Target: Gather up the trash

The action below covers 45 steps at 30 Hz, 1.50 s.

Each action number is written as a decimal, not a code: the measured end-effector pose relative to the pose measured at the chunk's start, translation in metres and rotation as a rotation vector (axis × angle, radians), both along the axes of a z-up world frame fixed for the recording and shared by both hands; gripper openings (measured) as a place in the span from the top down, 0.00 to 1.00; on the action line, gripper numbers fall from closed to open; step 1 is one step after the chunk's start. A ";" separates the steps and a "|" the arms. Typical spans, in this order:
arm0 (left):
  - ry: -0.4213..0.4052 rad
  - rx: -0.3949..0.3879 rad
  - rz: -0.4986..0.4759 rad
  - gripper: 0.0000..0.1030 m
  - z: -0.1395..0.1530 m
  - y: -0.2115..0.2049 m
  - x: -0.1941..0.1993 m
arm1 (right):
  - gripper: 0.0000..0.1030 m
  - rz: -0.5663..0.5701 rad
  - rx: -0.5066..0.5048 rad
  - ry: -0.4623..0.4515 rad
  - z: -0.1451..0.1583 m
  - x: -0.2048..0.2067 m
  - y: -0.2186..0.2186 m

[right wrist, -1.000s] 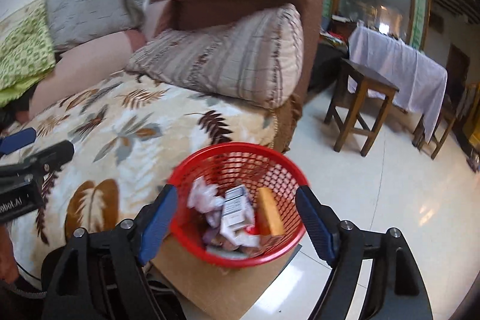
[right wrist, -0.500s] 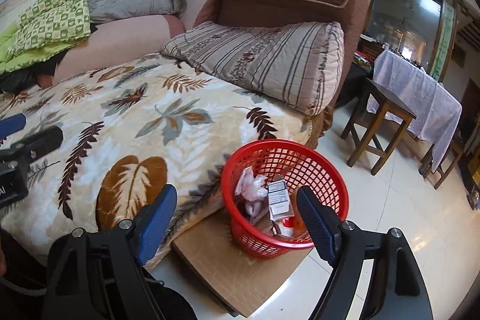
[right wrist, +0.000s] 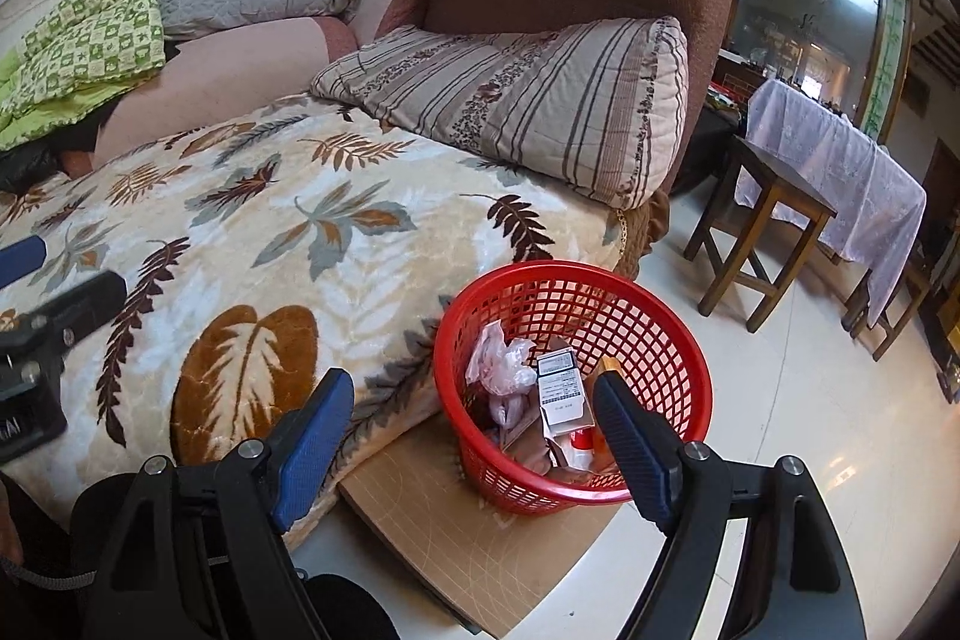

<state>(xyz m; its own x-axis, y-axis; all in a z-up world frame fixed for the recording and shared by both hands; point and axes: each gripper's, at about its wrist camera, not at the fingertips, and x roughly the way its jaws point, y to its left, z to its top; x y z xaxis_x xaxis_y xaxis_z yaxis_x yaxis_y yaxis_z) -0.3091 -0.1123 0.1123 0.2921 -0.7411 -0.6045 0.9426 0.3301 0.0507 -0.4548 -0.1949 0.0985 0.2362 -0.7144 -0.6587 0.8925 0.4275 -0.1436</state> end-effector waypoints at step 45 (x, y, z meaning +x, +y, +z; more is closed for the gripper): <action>-0.056 0.036 0.027 0.09 -0.009 -0.002 -0.005 | 0.17 -0.030 0.026 0.002 -0.007 -0.006 -0.004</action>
<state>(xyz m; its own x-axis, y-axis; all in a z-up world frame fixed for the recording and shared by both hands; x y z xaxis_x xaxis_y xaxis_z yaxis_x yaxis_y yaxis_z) -0.3146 -0.1147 0.1031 0.3460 -0.7107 -0.6125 0.9286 0.3528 0.1152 -0.4612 -0.1986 0.0912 0.2142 -0.7039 -0.6772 0.9046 0.4045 -0.1343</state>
